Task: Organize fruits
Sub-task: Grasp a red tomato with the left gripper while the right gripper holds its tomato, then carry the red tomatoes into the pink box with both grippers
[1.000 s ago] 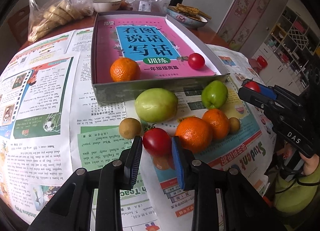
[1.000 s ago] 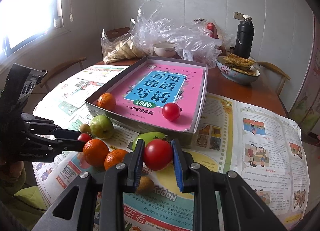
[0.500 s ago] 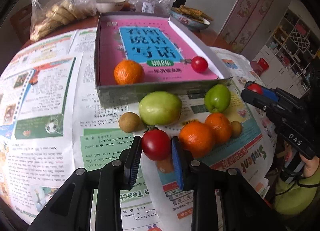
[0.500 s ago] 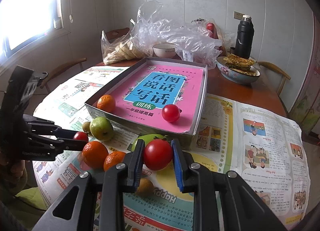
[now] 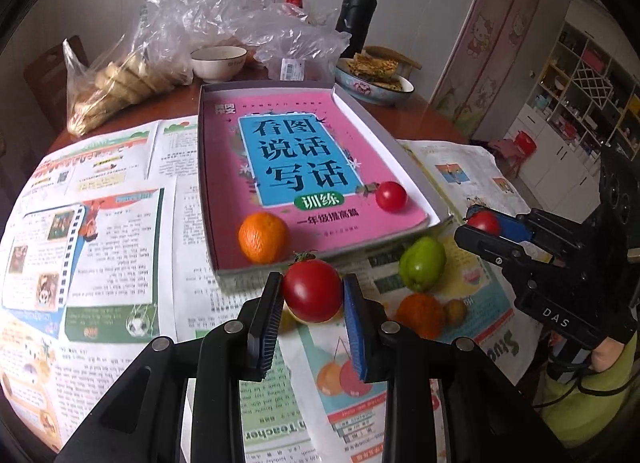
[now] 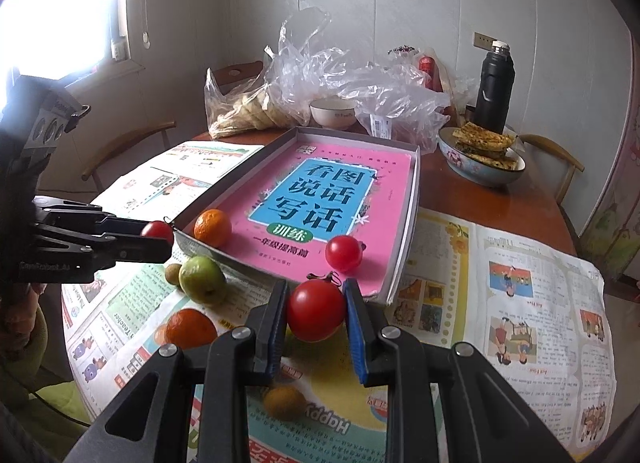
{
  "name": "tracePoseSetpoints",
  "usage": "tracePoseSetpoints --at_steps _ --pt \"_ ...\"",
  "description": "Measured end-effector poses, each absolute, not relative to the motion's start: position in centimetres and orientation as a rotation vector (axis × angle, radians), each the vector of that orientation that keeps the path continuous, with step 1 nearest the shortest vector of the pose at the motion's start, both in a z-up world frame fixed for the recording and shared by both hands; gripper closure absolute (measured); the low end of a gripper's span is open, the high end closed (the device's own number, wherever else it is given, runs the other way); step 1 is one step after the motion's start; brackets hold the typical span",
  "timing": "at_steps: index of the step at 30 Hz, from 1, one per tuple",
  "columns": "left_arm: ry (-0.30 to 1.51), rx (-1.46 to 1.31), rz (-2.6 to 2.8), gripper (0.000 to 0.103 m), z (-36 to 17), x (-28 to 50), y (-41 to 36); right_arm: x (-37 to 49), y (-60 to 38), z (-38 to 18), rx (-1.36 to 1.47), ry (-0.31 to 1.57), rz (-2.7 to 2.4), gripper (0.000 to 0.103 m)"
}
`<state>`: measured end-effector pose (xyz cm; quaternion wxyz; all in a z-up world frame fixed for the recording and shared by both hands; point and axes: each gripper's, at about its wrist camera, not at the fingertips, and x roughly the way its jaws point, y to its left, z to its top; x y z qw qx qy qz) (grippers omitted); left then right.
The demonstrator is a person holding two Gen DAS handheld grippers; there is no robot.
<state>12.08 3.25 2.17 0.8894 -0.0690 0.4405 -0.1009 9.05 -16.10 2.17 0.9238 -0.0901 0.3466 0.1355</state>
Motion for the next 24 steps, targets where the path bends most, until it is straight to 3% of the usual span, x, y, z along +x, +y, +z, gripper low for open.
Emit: tracePoseSetpoints --at_steps 24 --pt "0.930 -0.113 -0.213 0.073 2.2 17.1 1.2 12.4 -15.8 3.3 -0.196 0.698 0.285 0.076"
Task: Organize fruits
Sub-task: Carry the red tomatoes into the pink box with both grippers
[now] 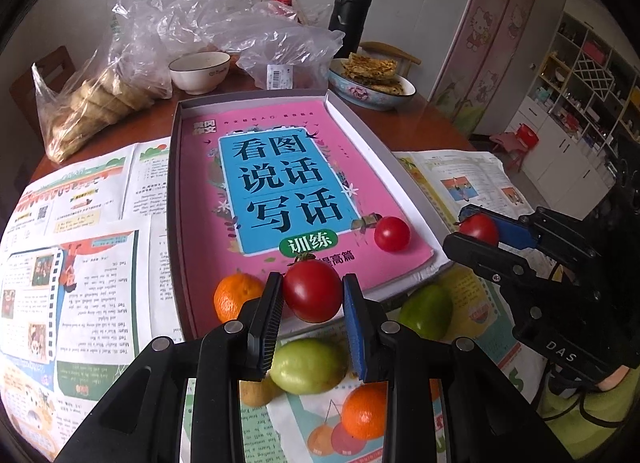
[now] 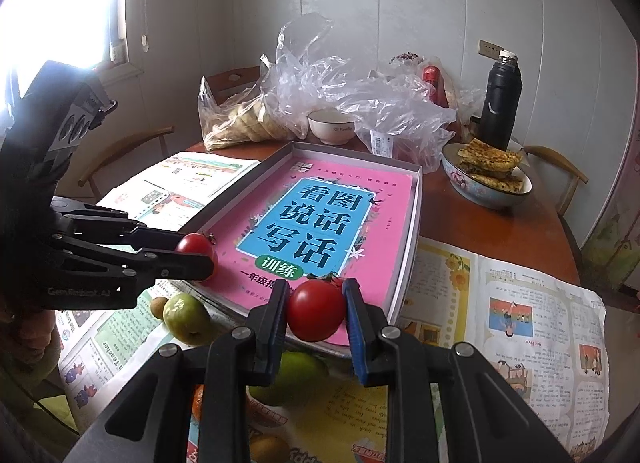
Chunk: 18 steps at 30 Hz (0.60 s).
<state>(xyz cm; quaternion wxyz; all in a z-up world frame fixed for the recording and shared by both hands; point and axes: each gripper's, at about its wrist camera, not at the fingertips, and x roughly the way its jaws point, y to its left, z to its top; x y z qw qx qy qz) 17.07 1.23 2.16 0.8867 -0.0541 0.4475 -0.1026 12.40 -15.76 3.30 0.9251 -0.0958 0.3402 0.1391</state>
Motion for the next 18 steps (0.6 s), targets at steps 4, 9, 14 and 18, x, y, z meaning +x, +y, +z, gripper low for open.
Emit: tracePoseSetpoints --at_steps 4,9,14,18 --pt "0.941 -0.111 -0.217 0.073 1.8 17.7 0.9 12.7 -16.0 3.2 -0.193 0.704 0.282 0.075" --pt "0.963 -0.104 -0.224 0.073 1.2 18.5 0.4 13.2 -16.4 2.6 -0.187 0.721 0.271 0.076" --pt "0.982 -0.104 -0.226 0.073 0.4 19.2 0.0 13.6 -16.6 2.0 -0.191 0.746 0.259 0.075" --pt "0.996 -0.101 -0.226 0.073 -0.1 19.7 -0.2 13.9 -16.6 1.4 -0.199 0.762 0.250 0.076"
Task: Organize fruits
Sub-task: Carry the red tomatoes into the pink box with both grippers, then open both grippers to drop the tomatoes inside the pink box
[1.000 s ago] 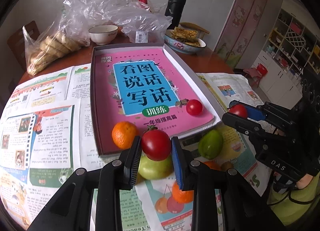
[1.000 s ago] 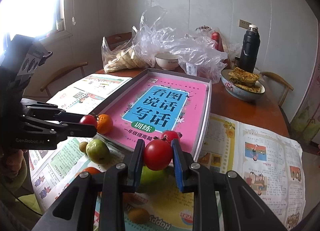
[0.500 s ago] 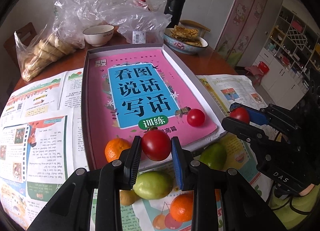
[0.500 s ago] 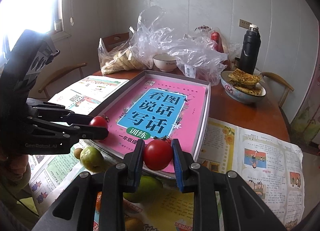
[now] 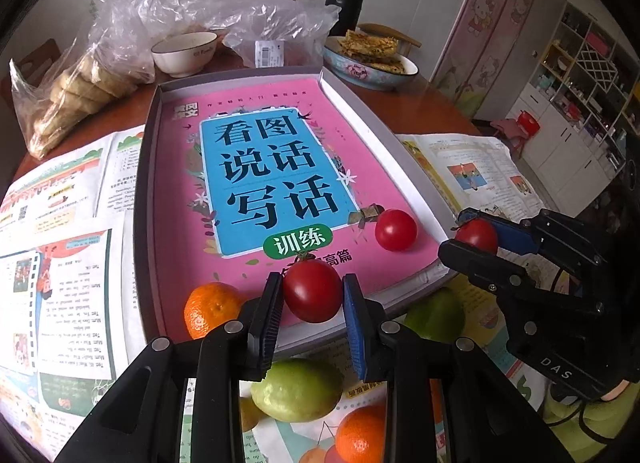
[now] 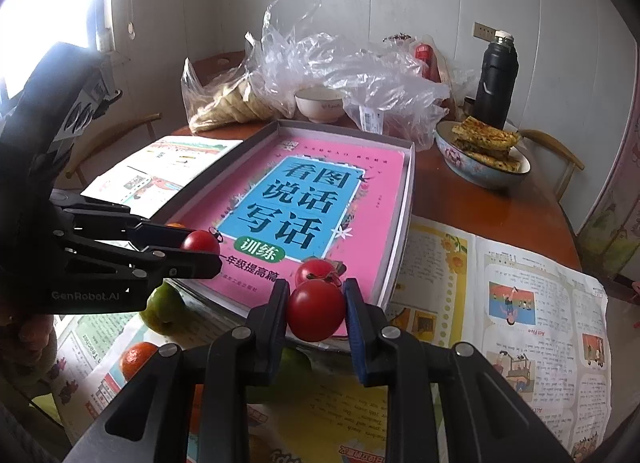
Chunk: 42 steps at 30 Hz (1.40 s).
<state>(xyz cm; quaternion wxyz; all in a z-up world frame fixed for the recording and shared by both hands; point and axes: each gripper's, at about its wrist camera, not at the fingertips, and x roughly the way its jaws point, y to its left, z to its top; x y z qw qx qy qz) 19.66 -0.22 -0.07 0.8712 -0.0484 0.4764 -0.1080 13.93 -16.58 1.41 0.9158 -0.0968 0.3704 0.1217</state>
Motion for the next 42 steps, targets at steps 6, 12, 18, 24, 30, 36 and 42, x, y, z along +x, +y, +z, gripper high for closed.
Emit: tracePoseSetpoints --at_steps 6,12,18,24,30,36,42 --pt "1.014 -0.106 -0.220 0.073 -0.8 20.2 -0.3 14.4 -16.5 0.7 -0.206 0.783 0.246 0.076" --pt "1.029 -0.103 -0.223 0.073 -1.4 20.6 -0.5 14.6 -16.3 0.2 -0.221 0.801 0.235 0.076" --pt "1.038 -0.105 -0.230 0.073 -1.9 20.9 -0.5 14.7 -16.2 -0.2 -0.227 0.817 0.228 0.075" --pt "1.042 -0.102 -0.230 0.073 -2.1 21.1 -0.6 14.9 -16.2 -0.3 -0.227 0.826 0.219 0.075" --pt "1.043 -0.099 -0.231 0.073 -2.2 21.3 -0.7 14.9 -16.5 -0.4 -0.220 0.833 0.205 0.075" --pt "1.045 -0.098 -0.230 0.073 -2.2 21.3 -0.8 15.0 -16.8 -0.4 -0.206 0.836 0.206 0.075" --pt "1.047 -0.099 -0.229 0.073 -2.2 21.4 -0.8 14.8 -16.9 -0.4 -0.194 0.834 0.212 0.075"
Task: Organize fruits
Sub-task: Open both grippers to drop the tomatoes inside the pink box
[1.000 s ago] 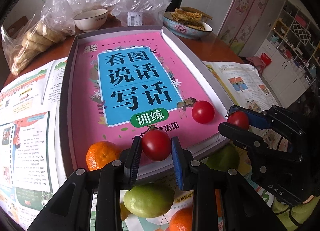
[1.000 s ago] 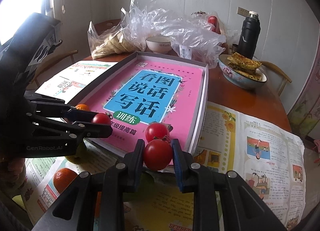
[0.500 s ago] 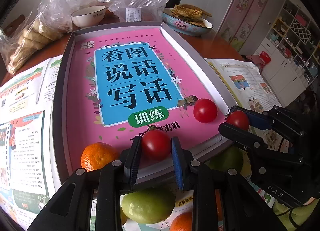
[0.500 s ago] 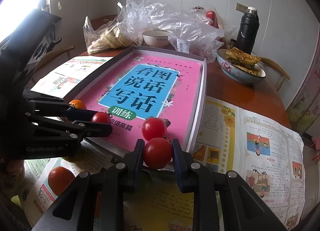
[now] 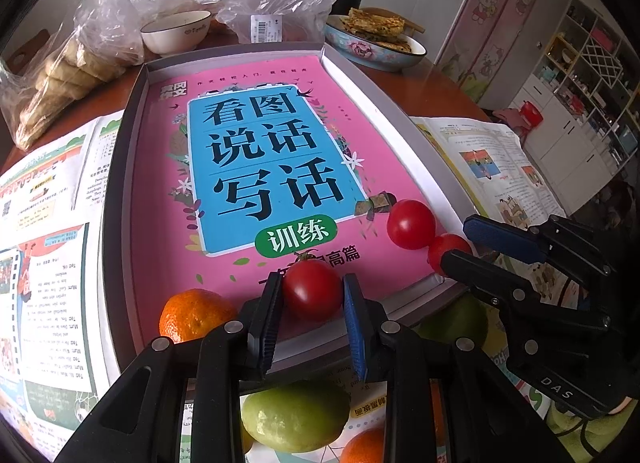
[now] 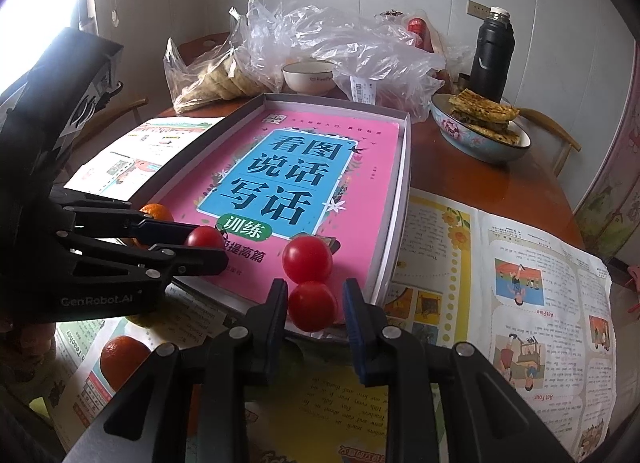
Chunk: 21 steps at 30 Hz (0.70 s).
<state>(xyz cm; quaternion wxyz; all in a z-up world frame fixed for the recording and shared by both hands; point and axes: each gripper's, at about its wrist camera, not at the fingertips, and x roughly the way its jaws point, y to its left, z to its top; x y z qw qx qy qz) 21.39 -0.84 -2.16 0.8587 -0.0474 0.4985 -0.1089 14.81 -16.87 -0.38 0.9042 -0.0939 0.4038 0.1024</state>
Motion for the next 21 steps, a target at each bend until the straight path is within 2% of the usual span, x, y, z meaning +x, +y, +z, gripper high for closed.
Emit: tracePoseSetpoints --at_steps 4,6,8,14,21 --pt "1.048 -0.101 -0.228 0.073 -2.17 21.40 -0.85 14.73 -16.82 -0.36 -0.190 0.831 0.214 0.073" --pt "1.048 -0.102 -0.226 0.073 -2.14 21.41 -0.85 14.55 -16.72 -0.27 -0.188 0.826 0.216 0.067" --pt "1.050 -0.101 -0.224 0.073 -2.17 21.42 -0.83 14.43 -16.66 -0.17 -0.190 0.822 0.214 0.065" --pt "1.048 -0.101 -0.221 0.069 -2.16 21.38 -0.82 14.24 -16.61 -0.08 -0.188 0.819 0.211 0.063" --pt "1.036 -0.110 -0.218 0.058 -1.74 20.92 -0.68 14.03 -16.53 0.03 -0.190 0.815 0.210 0.062"
